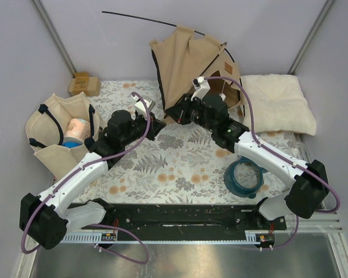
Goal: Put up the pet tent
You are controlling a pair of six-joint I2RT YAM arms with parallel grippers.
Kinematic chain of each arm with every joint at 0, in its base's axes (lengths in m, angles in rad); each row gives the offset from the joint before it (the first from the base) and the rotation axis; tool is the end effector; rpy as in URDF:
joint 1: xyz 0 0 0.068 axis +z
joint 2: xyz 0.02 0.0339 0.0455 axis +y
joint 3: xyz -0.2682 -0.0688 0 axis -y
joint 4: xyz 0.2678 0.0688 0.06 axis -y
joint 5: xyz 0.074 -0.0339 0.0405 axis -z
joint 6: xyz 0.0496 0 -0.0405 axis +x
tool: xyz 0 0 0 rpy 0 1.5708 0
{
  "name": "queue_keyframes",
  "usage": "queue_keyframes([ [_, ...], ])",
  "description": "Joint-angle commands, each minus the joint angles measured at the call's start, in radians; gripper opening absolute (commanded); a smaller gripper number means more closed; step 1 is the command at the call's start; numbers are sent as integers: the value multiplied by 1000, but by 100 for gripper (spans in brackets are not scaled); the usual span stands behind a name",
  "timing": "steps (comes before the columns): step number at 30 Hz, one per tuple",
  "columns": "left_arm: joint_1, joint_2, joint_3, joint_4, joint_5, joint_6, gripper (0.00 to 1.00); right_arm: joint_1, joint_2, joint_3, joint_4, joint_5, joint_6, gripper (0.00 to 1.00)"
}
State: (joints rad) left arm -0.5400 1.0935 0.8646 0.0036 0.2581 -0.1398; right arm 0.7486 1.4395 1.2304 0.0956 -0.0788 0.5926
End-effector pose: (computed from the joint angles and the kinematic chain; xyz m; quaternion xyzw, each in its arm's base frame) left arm 0.2423 -0.1600 0.3222 0.2328 0.7442 -0.3009 0.5490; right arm 0.2772 0.2628 0.3685 -0.0842 0.7412 0.4365 0.5030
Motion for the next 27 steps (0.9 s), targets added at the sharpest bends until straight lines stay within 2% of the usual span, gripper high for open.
queue_keyframes([
  [1, 0, 17, 51, -142, 115, 58, 0, -45, -8, 46, 130, 63, -74, 0],
  [10, 2, 19, 119, -208, 133, 86, 0, -35, 7, 23, 67, 149, -148, 0],
  [16, 3, 20, 129, -194, 132, 60, 1, -28, 9, 41, 67, 12, -163, 0],
  [18, 3, 14, 132, -185, 130, 46, 9, -26, 19, 41, 64, -25, -155, 0],
  [23, 18, -4, 120, -142, 142, 3, 20, -23, 39, 38, 46, -39, -139, 0],
  [27, 52, -35, 99, -142, 151, -12, 38, -19, 47, 44, 21, -26, -149, 0],
])
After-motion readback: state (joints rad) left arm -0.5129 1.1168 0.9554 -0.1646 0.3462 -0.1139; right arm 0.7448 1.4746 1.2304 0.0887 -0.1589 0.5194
